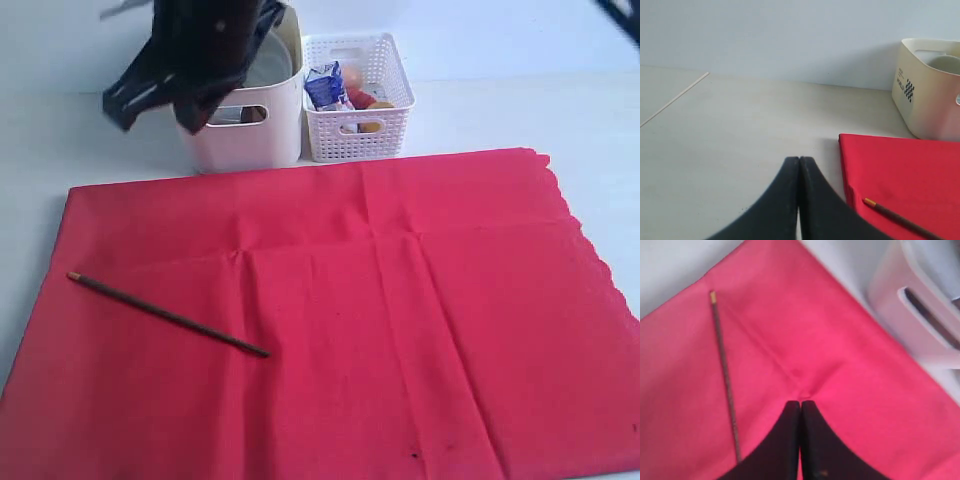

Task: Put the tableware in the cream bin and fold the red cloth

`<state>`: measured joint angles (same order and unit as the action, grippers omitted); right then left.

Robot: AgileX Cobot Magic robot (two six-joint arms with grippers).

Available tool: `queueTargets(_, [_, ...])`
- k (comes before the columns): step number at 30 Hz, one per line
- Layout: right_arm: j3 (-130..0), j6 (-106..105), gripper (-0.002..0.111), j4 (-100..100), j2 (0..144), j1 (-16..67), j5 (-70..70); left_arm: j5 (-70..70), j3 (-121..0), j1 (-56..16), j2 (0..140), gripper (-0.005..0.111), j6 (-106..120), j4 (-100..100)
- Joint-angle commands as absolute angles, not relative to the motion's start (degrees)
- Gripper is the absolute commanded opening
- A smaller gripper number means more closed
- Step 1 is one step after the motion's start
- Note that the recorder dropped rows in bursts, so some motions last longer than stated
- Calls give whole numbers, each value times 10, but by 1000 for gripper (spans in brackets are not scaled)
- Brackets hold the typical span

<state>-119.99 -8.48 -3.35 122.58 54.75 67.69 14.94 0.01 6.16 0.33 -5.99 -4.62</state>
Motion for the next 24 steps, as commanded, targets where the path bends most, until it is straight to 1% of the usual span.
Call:
queueTargets(1, [-1197, -73, 3, -25, 1283, 587, 697, 146, 0, 57, 2, 1, -61, -42])
queueTargets(3, [-1197, -61, 11, -17, 1307, 604, 697, 146, 0, 57, 2, 1, -61, -42])
queueTargets(7, [-1197, -61, 35, 5, 1351, 634, 697, 146, 0, 57, 2, 1, -61, -42])
queueTargets(9, [-1197, -73, 45, 4, 1368, 645, 695, 146, 0, 57, 2, 1, -61, -42])
queueTargets(10, [-1197, -89, 47, 0, 1374, 648, 694, 146, 0, 57, 2, 1, -61, -42])
queueTargets(12, [-1197, -108, 49, -16, 1385, 653, 688, 146, 0, 57, 2, 1, -61, -42])
queueTargets(24, [-1197, -115, 49, -11, 1414, 654, 621, 146, 0, 57, 2, 1, -61, -42])
